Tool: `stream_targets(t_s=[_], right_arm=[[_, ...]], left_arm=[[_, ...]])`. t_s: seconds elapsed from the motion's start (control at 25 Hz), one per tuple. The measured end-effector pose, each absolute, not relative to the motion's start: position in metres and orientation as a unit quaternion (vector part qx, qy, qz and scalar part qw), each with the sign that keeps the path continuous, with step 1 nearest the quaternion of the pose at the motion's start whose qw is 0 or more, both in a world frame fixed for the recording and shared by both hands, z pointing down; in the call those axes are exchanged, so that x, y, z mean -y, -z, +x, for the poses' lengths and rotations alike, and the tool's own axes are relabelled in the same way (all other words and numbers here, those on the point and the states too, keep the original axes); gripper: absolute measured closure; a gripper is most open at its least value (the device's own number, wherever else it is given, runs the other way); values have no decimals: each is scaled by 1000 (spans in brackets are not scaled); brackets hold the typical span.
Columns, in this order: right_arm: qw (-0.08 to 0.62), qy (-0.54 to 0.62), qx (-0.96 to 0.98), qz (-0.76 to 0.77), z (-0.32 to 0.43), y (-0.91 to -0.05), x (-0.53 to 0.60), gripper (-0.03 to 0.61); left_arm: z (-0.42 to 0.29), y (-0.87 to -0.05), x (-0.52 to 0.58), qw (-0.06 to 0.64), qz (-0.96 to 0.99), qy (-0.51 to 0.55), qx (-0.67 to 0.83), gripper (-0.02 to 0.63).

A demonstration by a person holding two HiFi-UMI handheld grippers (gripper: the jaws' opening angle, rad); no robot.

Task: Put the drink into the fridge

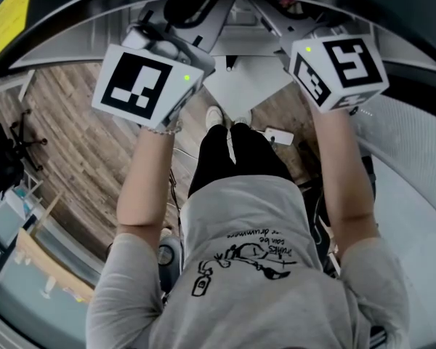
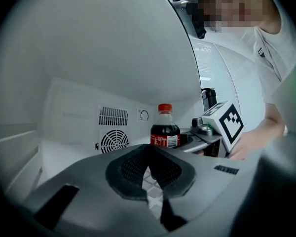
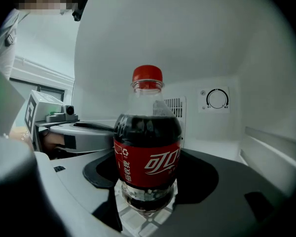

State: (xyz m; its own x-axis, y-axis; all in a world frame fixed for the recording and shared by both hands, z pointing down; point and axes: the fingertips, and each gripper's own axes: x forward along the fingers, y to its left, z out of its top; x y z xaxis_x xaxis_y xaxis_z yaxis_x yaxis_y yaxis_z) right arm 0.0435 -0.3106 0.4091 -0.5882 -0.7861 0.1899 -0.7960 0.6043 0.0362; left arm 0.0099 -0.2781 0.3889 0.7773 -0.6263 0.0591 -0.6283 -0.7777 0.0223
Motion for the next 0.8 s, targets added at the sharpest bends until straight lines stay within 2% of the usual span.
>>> stream_targets(t_s=[0.8], right_arm=[[99,-45,888,446,41,-427,307,255]], left_arm=[[10,-396,278,23,942,-38,331,612]])
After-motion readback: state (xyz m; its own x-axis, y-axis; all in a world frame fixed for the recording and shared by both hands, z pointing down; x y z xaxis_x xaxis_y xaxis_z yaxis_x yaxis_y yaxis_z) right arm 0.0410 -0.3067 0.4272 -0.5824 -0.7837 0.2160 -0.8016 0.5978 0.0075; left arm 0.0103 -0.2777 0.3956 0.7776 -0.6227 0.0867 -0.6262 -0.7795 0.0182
